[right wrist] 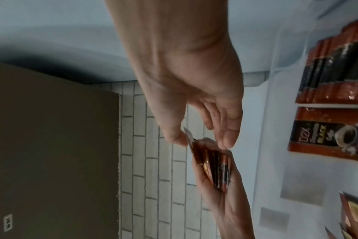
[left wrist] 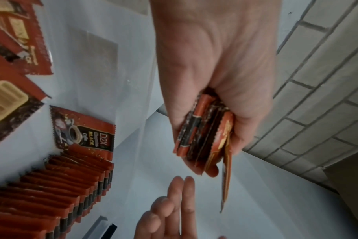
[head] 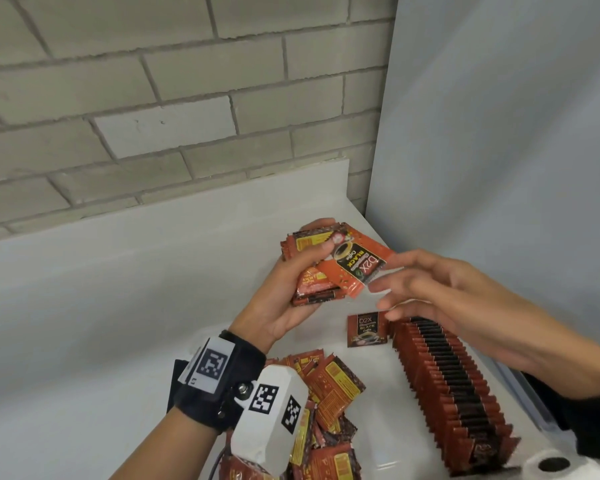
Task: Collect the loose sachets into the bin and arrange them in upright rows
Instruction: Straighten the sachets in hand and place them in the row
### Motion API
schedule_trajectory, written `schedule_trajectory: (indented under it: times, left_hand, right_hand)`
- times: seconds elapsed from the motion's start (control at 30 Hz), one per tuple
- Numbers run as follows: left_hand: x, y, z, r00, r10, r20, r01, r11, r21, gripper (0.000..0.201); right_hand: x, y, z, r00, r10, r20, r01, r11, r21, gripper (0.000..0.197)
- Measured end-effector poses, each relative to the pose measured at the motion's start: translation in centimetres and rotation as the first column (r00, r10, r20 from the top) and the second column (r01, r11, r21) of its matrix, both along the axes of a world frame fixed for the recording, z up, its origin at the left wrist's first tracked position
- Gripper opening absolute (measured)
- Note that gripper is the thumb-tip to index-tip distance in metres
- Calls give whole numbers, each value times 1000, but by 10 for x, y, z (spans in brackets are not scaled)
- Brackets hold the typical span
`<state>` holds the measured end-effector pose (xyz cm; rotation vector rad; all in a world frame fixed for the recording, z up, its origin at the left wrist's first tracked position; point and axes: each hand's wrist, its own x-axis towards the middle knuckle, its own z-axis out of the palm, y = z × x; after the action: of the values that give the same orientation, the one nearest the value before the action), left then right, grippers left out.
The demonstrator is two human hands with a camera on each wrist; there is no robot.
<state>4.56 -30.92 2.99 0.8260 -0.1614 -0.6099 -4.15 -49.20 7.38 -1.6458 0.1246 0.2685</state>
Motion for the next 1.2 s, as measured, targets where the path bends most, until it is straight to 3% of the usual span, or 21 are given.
schedule_trajectory:
  times: [0.07,0.17,0.33,0.47,0.67,0.73,0.83,0.9,1.0,1.1,1.2]
  left_hand:
    - [0,-1,1,1000,14,24,-13,1000,-13,25]
    - [1,0,-2,998,0,65,0,1000,-8,34]
    - [-1,0,1,993,36,114,-40,999,33,21]
    - [0,0,-1,990,59,131,-63,998,23,26]
    - [4,2,-5,986,103,133,-111,992,53,42]
    - [4,1,-5,987,119,112,-127,989,71,40]
    - [6,2,-4,984,173,41,-174,985,12,18]
    - [7,2,-3,975,222,-25,-222,975,-17,19]
    - [7,1,-3,969,236,-79,-238,971,-9,28]
    - [4,-1,-1,972,210,-107,-211,978,4,34]
    - [3,-1,-1,976,173,-132,-176,984,-10,24]
  right_hand:
    - [0,3,0,999,32,-20,-31,999,33,37]
    - [3,6,2,1000,2,17,-2,999,32,22]
    - [10,4,5,996,-79,-29,81,994,77,19]
    - [10,7,7,996,-17,-83,26,993,113,28]
    - [16,8,5,992,-68,-104,83,987,138,12]
    - [18,4,9,994,-48,-103,58,994,97,12]
    - [21,-8,18,998,49,-29,-53,985,-165,9]
    - [23,-15,22,988,153,12,-134,902,-411,6]
    - [31,-14,17,953,303,-24,-238,697,-677,8]
    - [37,-3,3,916,381,-126,-327,526,-785,7]
    - [42,8,-8,903,396,-165,-324,377,-868,7]
